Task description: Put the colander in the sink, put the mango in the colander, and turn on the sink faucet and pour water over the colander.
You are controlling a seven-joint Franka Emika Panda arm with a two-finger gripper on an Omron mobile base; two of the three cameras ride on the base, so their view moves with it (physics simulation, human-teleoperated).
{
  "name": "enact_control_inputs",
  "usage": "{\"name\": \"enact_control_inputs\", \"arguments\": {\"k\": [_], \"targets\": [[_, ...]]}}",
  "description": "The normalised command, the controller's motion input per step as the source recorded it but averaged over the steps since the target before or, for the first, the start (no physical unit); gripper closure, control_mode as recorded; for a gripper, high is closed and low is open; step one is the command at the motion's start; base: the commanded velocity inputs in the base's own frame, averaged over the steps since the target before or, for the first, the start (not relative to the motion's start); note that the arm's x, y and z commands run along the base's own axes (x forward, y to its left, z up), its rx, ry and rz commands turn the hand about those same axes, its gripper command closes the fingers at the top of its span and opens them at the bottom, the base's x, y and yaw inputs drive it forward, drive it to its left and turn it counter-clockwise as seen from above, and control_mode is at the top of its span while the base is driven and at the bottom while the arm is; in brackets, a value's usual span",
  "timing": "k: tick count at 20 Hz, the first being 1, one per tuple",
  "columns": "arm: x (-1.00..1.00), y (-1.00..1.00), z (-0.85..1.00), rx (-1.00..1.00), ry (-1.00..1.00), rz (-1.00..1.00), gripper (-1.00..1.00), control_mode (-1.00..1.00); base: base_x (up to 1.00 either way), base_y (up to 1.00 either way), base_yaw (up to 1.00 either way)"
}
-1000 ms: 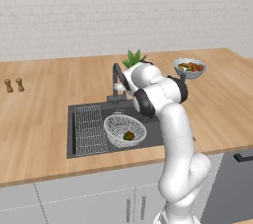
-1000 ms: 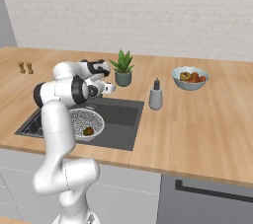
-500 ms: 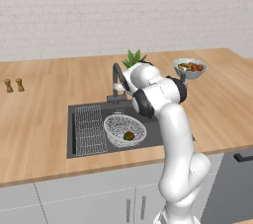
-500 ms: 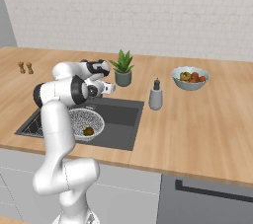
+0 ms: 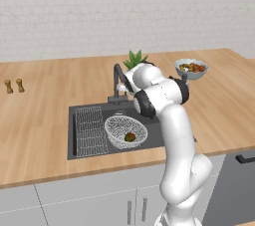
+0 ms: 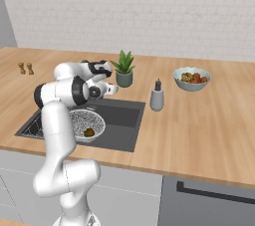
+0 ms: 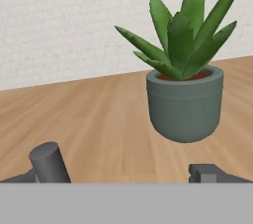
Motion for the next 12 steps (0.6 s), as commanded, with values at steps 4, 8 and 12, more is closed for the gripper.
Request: {"name": "enact_control_inputs", "arguments": {"k": [4, 8, 12], "targets": [[0.00, -0.49, 0.00, 0.00, 0.00, 0.00, -1.00, -1.00, 0.00, 0.00, 0.00], [0.00, -0.69, 0.00, 0.00, 0.00, 0.00, -1.00, -1.00, 0.00, 0.00, 0.00], [0.00, -0.85, 0.00, 0.02, 0.00, 0.00, -1.00, -1.00, 0.00, 0.00, 0.00]]}}
